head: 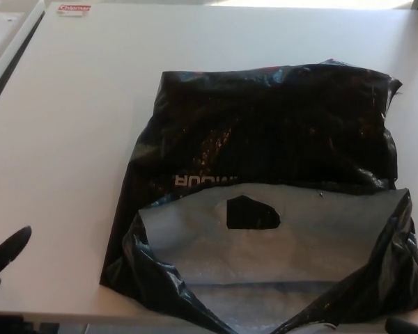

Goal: A plastic bag is kept infront of the robot in the middle of the desk and the robot uses both its hands to grab it from the top and lifts it up and then releases it.

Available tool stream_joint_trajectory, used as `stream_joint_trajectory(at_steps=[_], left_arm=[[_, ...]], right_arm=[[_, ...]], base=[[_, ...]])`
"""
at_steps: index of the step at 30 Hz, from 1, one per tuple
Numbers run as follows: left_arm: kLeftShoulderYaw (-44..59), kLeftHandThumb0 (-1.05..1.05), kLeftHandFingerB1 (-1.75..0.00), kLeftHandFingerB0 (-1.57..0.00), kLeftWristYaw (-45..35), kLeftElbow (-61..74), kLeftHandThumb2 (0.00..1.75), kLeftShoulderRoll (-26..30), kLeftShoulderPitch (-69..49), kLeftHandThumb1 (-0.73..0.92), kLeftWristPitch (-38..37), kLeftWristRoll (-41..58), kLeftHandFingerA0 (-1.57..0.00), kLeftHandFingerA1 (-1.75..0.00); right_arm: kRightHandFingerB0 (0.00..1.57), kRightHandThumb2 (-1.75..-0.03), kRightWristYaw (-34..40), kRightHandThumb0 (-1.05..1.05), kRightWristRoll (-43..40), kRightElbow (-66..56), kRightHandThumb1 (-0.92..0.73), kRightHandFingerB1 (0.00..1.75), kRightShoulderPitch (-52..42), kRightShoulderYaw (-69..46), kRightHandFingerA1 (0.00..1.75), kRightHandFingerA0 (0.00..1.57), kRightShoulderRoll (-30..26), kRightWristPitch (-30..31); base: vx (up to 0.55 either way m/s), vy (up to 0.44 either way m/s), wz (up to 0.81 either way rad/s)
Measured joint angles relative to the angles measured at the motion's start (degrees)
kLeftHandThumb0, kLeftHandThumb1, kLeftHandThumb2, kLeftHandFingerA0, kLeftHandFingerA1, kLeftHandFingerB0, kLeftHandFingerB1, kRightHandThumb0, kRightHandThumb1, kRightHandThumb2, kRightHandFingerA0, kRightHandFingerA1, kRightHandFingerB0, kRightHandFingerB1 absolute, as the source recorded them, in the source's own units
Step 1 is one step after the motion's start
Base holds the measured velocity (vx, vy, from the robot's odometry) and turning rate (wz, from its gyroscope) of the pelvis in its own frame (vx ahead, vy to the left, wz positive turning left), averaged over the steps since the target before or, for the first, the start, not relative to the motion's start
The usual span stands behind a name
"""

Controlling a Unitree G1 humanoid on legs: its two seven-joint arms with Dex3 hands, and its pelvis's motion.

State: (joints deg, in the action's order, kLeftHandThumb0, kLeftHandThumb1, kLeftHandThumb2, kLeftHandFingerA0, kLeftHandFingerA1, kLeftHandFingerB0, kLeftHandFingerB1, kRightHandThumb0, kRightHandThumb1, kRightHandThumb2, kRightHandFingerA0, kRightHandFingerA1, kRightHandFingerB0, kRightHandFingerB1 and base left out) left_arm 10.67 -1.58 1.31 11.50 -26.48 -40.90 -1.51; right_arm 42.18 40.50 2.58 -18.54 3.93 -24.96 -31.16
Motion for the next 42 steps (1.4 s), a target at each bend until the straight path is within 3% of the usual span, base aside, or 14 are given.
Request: stream_joint_trajectory(at_steps=[5,6,7,11,12,15,16,20,21,22,25,31,32,42], left_arm=[[-0.8,-0.51,-0.36,-0.09,-0.2,-8.5,0.63,0.5,6.3,0.36,4.4,-0.8,-0.18,-0.45],[-1.0,-0.54,-0.37,-0.07,-0.2,-11.0,0.65,0.7,7.9,0.36,5.5,-1.1,-0.15,-0.46],[-1.2,-0.31,-0.50,0.00,-0.1,-13.0,0.84,0.9,9.4,0.26,6.4,-1.6,-0.02,-0.51],[-2.3,-0.30,-0.51,0.00,0.2,-20.6,0.83,1.7,14.6,0.27,10.0,-2.9,-0.01,-0.51],[-2.5,-0.42,-0.28,-0.07,0.2,-22.0,0.54,1.8,15.5,0.41,10.7,-3.1,-0.15,-0.42],[-3.3,-0.47,-0.27,-0.08,0.2,-26.9,0.65,1.9,18.2,0.33,13.6,-3.8,-0.11,-0.47],[-3.4,-0.29,-0.52,0.00,0.2,-27.9,0.82,1.9,18.7,0.26,14.4,-3.9,-0.01,-0.51],[-3.8,-0.45,-0.26,-0.07,0.1,-30.9,0.66,1.3,21.4,0.33,17.8,-3.9,-0.10,-0.47],[-4.1,-0.28,-0.52,0.00,0.0,-31.4,0.83,1.2,22.1,0.28,18.5,-3.9,-0.01,-0.50],[-4.4,-0.39,-0.27,-0.08,0.0,-31.6,0.54,1.0,22.5,0.41,19.1,-3.9,-0.15,-0.41],[-5.1,-0.28,-0.51,0.00,0.0,-31.1,0.86,0.0,22.9,0.32,20.9,-3.9,0.00,-0.50],[-8.6,-0.28,-0.51,0.00,-0.2,-23.0,0.85,-2.1,20.5,0.31,25.6,-4.3,-0.01,-0.51],[-9.2,-0.47,-0.37,-0.07,-0.4,-21.4,0.63,-2.5,19.8,0.34,26.1,-4.2,-0.14,-0.47],[-16.0,-0.50,-0.39,-0.08,-2.3,-2.5,0.64,-5.7,13.1,0.36,32.2,-4.3,-0.17,-0.49]], right_arm=[[0.00,-0.57,-4.8,-0.93,-1.6,5.5,-0.54,0.00,2.4,1.1,0.53,0.31,0.5,2.1],[0.00,-0.86,-6.0,-0.91,-1.9,6.7,-0.46,0.00,2.9,1.4,0.58,0.30,0.6,2.7],[0.00,-0.83,-6.9,-0.87,-2.1,7.6,-0.44,0.00,3.3,1.6,0.58,0.28,0.7,3.2],[0.00,-0.85,-10.2,-0.91,-3.0,12.6,-0.47,0.00,5.8,2.5,0.58,0.29,1.4,4.6],[0.00,-0.86,-10.9,-0.92,-3.2,13.9,-0.47,0.00,6.4,2.6,0.58,0.29,1.5,4.8],[0.00,-0.86,-13.3,-0.96,-4.5,19.5,-0.50,0.00,8.6,2.8,0.58,0.34,2.0,5.7],[0.00,-0.87,-13.6,-1.00,-4.8,20.6,-0.52,0.00,9.4,2.8,0.58,0.34,2.1,5.7],[0.00,-0.89,-14.3,-0.97,-6.3,26.6,-0.51,0.00,13.1,2.7,0.56,0.26,2.1,5.4],[0.00,-0.88,-14.4,-0.96,-6.8,28.4,-0.50,0.00,14.2,2.7,0.56,0.27,2.1,5.3],[0.00,-0.82,-14.5,-0.91,-7.2,29.6,-0.46,0.00,14.9,2.7,0.54,0.22,2.1,5.2],[0.00,-0.81,-14.8,-0.90,-8.3,32.3,-0.45,0.00,16.3,2.7,0.54,0.21,2.1,4.7],[0.00,-0.86,-15.0,-0.94,-10.8,36.4,-0.50,0.00,18.4,2.8,0.55,0.23,2.4,2.3],[0.00,-0.86,-15.0,-0.93,-10.9,36.7,-0.49,0.00,18.5,2.8,0.56,0.23,2.4,2.0],[0.00,-0.83,-15.0,-0.90,-12.3,38.5,-0.48,0.00,19.4,3.3,0.54,0.20,2.7,0.2]], base=[[0.00,0.000,0.00],[0.00,0.000,0.00],[0.00,0.000,0.00],[0.00,0.000,0.00],[0.00,0.000,0.00],[0.00,0.000,0.00],[0.00,0.000,0.00],[0.00,0.000,0.00],[0.00,0.000,0.00],[0.00,0.000,0.00],[0.00,0.000,0.00],[0.00,0.000,0.00],[0.00,0.000,0.00],[0.00,0.000,0.00]])
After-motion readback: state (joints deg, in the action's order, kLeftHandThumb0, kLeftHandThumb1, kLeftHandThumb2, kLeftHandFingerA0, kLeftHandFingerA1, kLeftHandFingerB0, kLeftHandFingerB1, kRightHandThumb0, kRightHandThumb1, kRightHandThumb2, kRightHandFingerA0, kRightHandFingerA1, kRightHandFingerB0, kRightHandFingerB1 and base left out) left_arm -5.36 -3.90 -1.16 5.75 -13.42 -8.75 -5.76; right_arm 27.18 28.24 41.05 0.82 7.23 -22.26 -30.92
